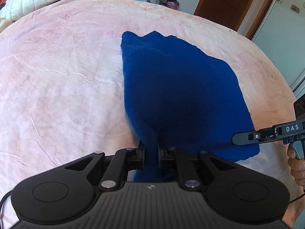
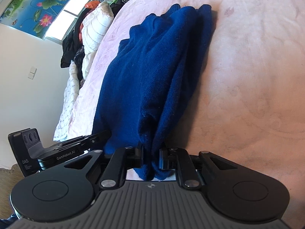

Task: Fold small clothes
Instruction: 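Open both grippers and lift them off the folded sweater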

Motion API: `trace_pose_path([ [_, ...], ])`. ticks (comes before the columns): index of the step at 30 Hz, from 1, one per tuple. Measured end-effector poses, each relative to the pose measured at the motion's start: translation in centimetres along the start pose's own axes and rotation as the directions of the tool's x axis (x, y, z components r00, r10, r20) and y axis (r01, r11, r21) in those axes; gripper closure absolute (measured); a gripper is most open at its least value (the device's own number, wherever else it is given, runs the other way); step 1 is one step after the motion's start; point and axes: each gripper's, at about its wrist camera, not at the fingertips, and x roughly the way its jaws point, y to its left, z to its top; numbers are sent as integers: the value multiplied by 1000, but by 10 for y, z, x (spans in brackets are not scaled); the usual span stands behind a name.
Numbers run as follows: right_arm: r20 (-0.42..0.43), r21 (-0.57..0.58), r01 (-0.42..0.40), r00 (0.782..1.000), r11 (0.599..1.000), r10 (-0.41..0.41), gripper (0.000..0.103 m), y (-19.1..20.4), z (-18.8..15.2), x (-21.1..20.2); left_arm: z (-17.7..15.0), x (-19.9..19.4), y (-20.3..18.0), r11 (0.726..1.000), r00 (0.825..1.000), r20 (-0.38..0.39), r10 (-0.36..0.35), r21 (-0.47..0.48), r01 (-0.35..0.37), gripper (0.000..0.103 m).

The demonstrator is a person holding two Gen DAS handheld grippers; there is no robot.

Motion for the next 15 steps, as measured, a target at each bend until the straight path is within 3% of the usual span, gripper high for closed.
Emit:
trace_pose_path([
  [3,44,13,13,999,1000,-14,78,0,-6,-3,-5,-8,-5,999,998,49,36,35,-38,82],
  [5,95,11,43,995,999,-44,62,6,-13,-12,-12,-20,-6,994,988,118,102,34,-106,52],
  [7,181,-14,100,979,995,-95,36,17,-23,-27,-22,-38,-7,986,961,230,153,32,-164,30],
  [9,293,-93,234,935,968,-198,34,35,-40,-41,-35,-54,-8,981,928,328,174,22,-192,27],
  [11,370,-175,379,881,909,-296,34,51,-63,-46,-50,-60,-9,980,915,360,182,6,-198,27],
  [13,410,-203,451,845,869,-343,29,59,-88,-46,-64,-56,-11,978,918,343,200,-20,-205,27],
  [15,425,-201,497,821,844,-382,23,59,-111,-43,-77,-47,-12,982,934,303,188,-32,-187,27],
])
